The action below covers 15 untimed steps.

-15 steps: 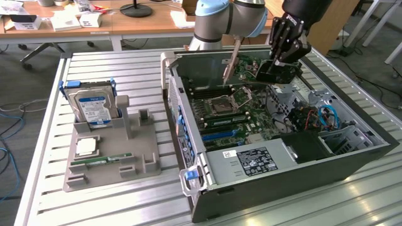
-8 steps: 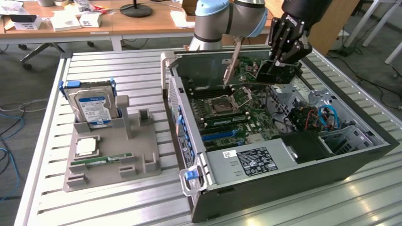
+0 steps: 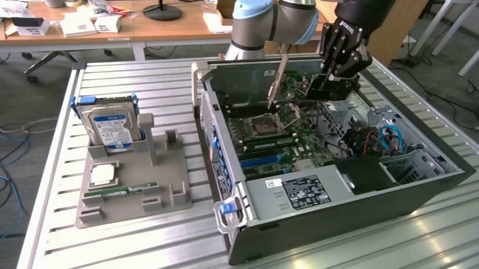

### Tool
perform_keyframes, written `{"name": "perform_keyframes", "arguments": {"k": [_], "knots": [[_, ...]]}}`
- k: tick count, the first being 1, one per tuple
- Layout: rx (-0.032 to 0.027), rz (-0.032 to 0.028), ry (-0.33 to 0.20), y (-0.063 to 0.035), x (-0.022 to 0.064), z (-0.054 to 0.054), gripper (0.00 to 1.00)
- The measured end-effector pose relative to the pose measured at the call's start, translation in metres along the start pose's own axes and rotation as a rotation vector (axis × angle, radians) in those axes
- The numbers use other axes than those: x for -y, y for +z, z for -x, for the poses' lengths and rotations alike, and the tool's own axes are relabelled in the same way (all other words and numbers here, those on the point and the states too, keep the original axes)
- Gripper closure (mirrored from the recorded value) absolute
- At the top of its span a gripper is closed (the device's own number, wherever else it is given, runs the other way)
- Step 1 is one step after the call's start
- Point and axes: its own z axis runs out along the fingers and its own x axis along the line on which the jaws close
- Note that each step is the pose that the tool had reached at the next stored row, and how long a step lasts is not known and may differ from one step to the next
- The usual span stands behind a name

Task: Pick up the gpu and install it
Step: 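Insert the gpu into the slot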

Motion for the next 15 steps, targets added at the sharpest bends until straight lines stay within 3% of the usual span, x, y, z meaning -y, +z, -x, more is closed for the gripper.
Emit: {"name": "perform_keyframes", "arguments": {"k": [9, 11, 15], "knots": [[0.0043, -0.0478, -0.031, 0.0053, -0.0008, 0.0002, 0.74], [0.0047, -0.0526, -0.035, 0.006, -0.0018, 0.0001, 0.74], [0.0057, -0.0535, -0.036, 0.007, -0.0025, 0.0001, 0.74]]}}
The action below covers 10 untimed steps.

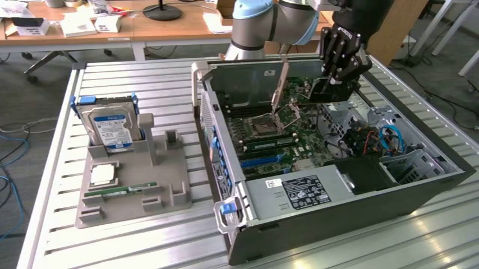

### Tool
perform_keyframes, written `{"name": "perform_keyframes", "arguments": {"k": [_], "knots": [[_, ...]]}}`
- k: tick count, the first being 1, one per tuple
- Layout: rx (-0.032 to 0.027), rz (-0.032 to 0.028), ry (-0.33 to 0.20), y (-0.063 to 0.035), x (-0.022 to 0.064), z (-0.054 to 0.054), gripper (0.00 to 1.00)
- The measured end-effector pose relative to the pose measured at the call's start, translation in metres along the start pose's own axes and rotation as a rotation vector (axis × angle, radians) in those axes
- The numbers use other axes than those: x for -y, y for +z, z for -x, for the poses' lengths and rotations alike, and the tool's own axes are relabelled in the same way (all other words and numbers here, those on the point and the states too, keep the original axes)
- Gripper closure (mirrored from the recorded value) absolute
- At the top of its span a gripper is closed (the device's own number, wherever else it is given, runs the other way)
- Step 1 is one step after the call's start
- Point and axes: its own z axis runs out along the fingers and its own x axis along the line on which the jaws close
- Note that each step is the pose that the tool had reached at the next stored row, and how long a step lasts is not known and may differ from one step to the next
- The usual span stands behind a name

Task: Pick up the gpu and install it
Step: 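Insert the gpu into the slot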

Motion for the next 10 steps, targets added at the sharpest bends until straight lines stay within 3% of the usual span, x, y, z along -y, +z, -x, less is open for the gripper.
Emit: {"name": "perform_keyframes", "arguments": {"k": [3, 6, 10], "knots": [[0.0098, -0.0011, 0.0, 0.0014, -0.0014, -0.0001, 0.74], [0.0246, -0.0031, 0.0, 0.0027, -0.0036, -0.0003, 0.74], [0.0257, -0.0033, 0.0, 0.0071, -0.0058, -0.0005, 0.74]]}}
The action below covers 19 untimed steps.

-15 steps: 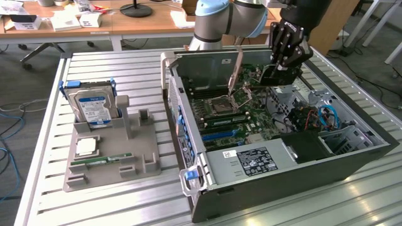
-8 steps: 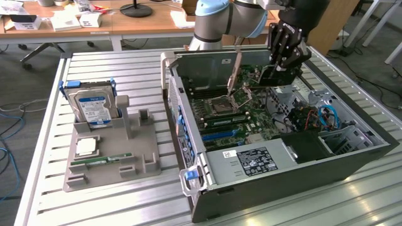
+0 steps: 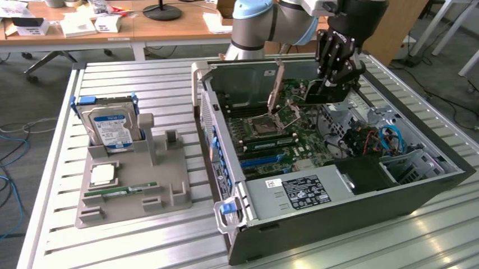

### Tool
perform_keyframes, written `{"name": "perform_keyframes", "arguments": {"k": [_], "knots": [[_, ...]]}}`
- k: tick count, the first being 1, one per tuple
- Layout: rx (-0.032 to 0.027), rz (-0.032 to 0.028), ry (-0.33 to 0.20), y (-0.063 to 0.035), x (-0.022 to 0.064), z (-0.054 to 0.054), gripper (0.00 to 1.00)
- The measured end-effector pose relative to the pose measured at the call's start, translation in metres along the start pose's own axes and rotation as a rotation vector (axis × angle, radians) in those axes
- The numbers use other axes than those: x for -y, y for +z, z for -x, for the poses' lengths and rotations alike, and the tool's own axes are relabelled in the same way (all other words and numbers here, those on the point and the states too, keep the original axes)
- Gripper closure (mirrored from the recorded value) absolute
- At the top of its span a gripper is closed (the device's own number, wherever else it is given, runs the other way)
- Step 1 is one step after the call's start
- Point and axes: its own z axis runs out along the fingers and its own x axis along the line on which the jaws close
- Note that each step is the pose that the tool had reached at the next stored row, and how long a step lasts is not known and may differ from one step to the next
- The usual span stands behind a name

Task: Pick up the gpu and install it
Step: 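Insert the gpu into the slot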

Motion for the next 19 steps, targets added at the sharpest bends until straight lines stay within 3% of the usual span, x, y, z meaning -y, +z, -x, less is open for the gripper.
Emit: {"name": "perform_keyframes", "arguments": {"k": [19], "knots": [[0.0, 0.0001, 0.0, 0.0312, -0.0073, -0.001, 0.74]]}}
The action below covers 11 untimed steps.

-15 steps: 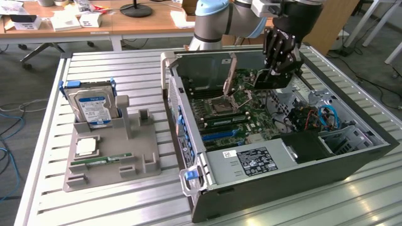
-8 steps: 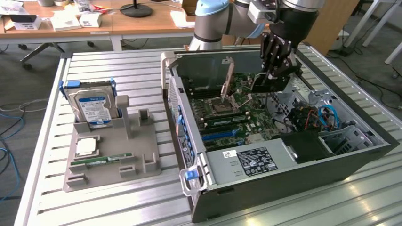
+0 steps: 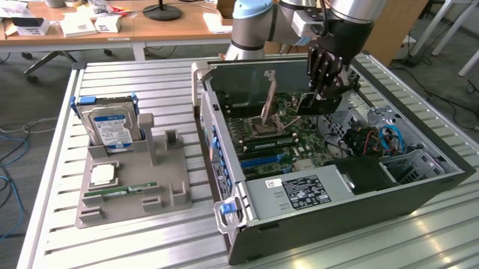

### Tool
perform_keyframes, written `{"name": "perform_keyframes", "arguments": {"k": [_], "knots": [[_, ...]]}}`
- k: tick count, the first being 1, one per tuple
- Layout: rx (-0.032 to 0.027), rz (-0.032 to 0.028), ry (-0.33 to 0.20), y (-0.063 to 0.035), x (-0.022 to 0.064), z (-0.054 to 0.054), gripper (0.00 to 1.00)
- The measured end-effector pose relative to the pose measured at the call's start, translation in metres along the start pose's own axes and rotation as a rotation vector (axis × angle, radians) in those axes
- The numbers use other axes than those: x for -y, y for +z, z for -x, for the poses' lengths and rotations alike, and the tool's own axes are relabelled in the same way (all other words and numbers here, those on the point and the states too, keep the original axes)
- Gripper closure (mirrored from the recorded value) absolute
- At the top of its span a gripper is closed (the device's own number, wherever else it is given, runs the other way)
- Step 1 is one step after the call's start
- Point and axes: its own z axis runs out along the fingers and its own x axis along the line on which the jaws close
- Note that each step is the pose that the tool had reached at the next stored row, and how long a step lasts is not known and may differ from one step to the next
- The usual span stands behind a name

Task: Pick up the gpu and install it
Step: 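Insert the gpu into the slot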

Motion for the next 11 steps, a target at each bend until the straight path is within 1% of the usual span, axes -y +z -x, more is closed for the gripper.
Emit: {"name": "perform_keyframes", "arguments": {"k": [11], "knots": [[0.0, -0.0001, 0.0, 0.0132, -0.0014, 0.0, 0.74]]}}
